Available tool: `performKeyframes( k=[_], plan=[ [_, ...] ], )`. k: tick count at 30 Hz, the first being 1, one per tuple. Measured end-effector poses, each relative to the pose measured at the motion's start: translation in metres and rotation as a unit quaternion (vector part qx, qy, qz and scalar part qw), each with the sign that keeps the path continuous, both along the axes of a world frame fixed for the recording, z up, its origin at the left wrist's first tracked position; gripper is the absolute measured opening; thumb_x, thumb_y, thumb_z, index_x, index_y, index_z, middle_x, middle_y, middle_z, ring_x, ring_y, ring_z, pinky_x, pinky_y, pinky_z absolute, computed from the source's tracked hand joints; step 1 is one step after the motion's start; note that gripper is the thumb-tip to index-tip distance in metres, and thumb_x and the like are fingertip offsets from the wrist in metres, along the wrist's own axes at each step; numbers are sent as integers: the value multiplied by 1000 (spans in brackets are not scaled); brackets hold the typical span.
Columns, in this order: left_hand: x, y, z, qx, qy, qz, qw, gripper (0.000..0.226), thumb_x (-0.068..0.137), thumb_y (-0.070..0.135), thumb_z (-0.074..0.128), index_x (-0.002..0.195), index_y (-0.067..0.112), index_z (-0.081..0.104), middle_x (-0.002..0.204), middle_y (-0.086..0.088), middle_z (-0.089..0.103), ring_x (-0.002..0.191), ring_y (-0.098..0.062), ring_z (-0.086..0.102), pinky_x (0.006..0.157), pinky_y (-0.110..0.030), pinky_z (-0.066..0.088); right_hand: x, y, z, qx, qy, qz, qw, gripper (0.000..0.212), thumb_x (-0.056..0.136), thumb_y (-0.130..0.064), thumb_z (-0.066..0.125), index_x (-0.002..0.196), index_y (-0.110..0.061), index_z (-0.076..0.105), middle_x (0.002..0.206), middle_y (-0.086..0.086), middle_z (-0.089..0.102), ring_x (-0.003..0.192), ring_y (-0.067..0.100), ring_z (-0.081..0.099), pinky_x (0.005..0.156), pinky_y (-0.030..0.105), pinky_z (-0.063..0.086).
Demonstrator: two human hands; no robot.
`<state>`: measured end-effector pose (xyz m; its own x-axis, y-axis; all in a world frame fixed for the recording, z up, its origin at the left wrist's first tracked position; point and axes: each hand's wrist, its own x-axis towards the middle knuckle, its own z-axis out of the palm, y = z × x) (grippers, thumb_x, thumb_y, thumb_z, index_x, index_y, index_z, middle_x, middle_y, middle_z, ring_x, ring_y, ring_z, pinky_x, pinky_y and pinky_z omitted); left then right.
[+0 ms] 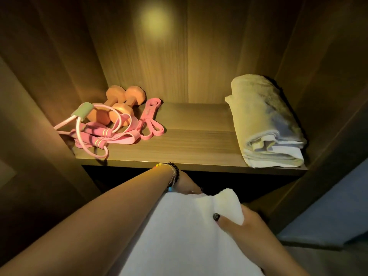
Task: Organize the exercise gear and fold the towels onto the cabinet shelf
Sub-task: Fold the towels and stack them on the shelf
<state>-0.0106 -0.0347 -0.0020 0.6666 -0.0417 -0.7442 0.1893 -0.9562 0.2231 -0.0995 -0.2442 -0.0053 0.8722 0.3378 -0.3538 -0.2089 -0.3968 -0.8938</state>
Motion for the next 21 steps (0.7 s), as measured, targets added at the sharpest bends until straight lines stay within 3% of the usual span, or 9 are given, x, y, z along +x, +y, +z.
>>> performKeyframes(
  k=[3,6,8,12,14,18,21],
  plan=[
    [1,7,-6,-21,-14,-1,1000,60,84,63,55,133,27,55,132,4,58,120,-19,54,107,-38,40,3,1,-1,38,35,-17,998,21,83,-39,67,103,-38,59,103,-14,69,96,8,64,78,27,51],
    [0,18,-4,-111,-118,51,986,33,80,51,69,102,27,65,98,8,67,91,-12,63,84,-29,52,1,3,-3,90,76,-47,992,28,82,-37,68,109,-33,62,97,-11,74,92,11,69,77,30,53],
    [-7,22,2,-208,-201,87,953,12,84,36,71,86,27,63,81,10,65,74,-7,61,67,-22,50,-3,2,-4,126,97,-59,985,34,77,-37,71,110,-30,63,96,-9,75,89,12,71,73,29,54],
    [-30,24,15,-323,-280,125,895,16,88,25,69,85,13,58,71,0,62,60,-14,55,59,-25,46,-12,0,-1,185,94,-69,976,50,66,-37,72,115,-27,62,101,-2,74,93,19,71,79,38,55],
    [-43,23,22,-355,-292,140,877,17,89,23,67,85,13,55,57,4,58,46,-11,49,47,-19,40,-15,0,6,212,90,-49,972,54,63,-40,75,114,-29,62,105,-1,74,95,20,71,79,38,56],
    [-64,22,42,-435,-303,193,825,19,89,21,68,84,14,50,46,4,46,33,-10,35,35,-16,30,-16,2,28,208,28,-20,977,42,70,-42,79,110,-36,66,106,-5,73,97,18,70,80,38,57],
    [-77,22,65,-484,-349,216,773,20,86,18,71,79,18,52,44,2,44,30,-10,33,34,-15,28,-13,5,58,193,-63,16,979,27,79,-30,72,104,-40,68,104,-3,73,97,19,70,83,39,58]
  ],
)
